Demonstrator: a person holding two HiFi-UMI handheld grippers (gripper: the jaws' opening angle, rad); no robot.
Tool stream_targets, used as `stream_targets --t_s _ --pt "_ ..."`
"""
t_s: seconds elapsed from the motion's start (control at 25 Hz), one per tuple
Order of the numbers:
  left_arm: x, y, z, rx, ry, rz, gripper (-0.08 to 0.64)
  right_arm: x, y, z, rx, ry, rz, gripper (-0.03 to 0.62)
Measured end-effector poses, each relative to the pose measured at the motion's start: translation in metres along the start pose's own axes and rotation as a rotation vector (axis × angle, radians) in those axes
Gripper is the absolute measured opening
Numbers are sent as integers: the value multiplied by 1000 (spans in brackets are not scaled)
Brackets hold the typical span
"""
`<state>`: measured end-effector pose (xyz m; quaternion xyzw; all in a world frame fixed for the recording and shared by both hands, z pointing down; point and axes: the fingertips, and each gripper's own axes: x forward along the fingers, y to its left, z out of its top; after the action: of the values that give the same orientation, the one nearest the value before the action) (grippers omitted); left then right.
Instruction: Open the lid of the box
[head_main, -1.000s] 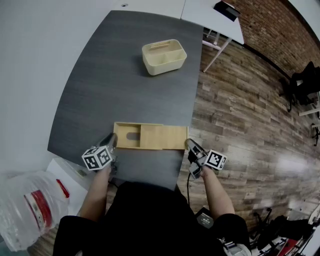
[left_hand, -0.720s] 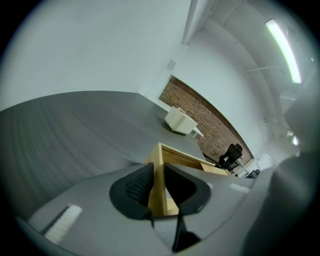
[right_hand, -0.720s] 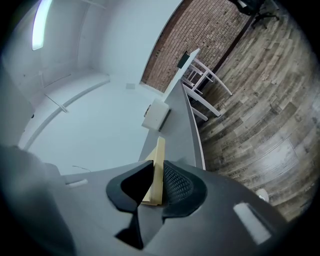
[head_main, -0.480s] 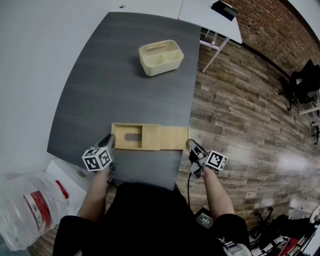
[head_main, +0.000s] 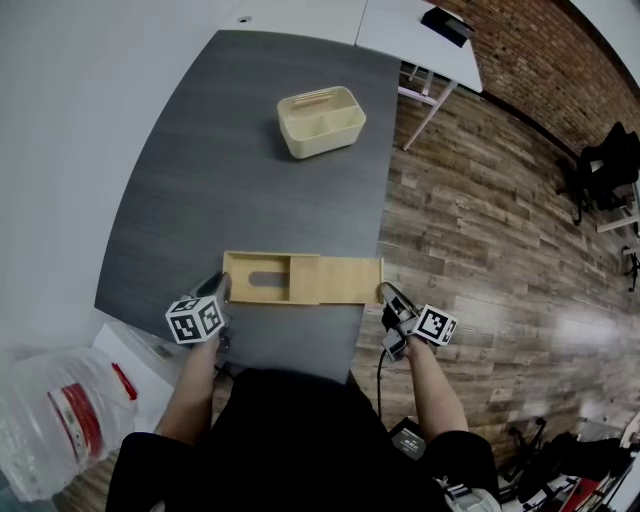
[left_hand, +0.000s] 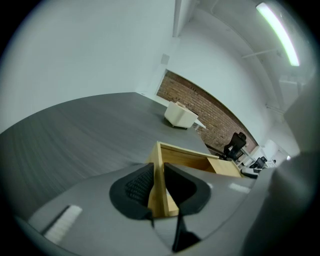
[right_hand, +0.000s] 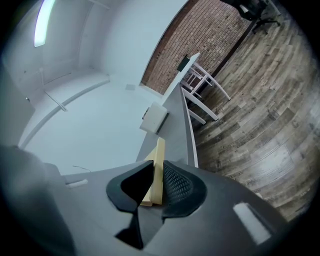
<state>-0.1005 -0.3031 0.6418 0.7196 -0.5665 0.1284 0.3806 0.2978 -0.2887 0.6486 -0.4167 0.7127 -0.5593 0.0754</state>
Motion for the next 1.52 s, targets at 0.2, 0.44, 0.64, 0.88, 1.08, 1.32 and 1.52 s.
stream_targets --t_s 0.2,0.44,0.64,0.88,1.08,1.32,1.52 --pt "1 1 0 -2 18 10 64 -6 -9 4 2 -21 -33 61" --pt "2 2 0 2 30 14 64 -7 -10 7 -12 -43 -32 61" --pt "2 2 0 7 36 21 64 -9 -9 11 5 -63 -12 61" --pt "3 2 -1 21 53 33 64 -17 -21 12 -5 -69 -64 61" --pt "3 2 -1 19 58 36 64 -15 -19 15 -8 -79 -60 60" --pt "4 3 0 23 58 42 64 -14 -19 14 -2 -73 -56 57" --pt "5 4 0 23 66 40 64 -21 -24 18 -16 -67 -71 57"
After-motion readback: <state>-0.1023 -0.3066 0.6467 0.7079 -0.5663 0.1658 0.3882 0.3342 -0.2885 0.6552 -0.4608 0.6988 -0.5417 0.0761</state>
